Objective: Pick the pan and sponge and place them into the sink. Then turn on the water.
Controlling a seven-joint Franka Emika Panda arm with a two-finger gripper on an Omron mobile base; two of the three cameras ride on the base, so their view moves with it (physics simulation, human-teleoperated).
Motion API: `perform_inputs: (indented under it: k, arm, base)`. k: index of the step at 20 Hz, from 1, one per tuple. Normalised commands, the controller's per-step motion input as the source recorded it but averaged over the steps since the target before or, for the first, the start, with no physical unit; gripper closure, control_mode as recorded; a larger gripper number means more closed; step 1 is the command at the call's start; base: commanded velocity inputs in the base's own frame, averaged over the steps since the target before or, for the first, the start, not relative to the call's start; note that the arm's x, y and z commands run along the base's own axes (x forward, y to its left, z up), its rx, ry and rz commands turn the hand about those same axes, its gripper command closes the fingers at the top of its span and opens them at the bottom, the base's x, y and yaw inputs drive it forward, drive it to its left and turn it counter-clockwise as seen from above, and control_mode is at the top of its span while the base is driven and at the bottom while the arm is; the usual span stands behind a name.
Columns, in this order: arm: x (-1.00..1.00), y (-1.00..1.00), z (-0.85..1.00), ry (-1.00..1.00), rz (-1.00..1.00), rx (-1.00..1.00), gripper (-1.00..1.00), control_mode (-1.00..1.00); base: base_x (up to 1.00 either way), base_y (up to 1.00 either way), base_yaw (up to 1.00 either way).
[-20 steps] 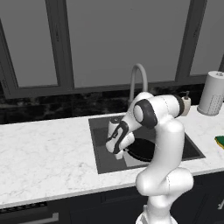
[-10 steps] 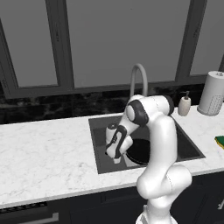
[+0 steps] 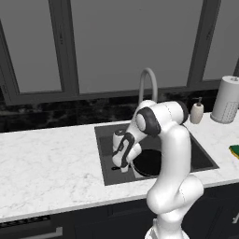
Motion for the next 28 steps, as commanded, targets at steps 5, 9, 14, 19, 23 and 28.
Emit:
perform_inputs:
  k: [5,9,14,19,23,28]
  arm:
    - [-0.14,-0.16,0.92,0.0,-0.01,0.0,-1.0,-1.0]
    - [-0.29,-0.49,0.94,0.0,0.0,0.0,-1.0,-1.0]
    - [-0.45,-0.52,0.83,0.0,0.01,-0.02,-1.0,-1.0]
    - [-0.49,-0.53,0.74,0.0,0.06,-0.05,-1.0,-1.0]
    - [-0.51,-0.49,0.62,0.01,0.11,-0.08,-1.0,-1.0]
    - [-0.58,-0.55,0.55,0.0,0.18,-0.07,-1.0,-1.0]
  base:
    - [0.0,0.0,0.0]
    - [0.0,0.0,0.0]
    - [0.0,0.0,0.0]
    - [0.0,0.0,0.0]
    - [0.0,0.0,0.0]
    - [0.0,0.0,0.0]
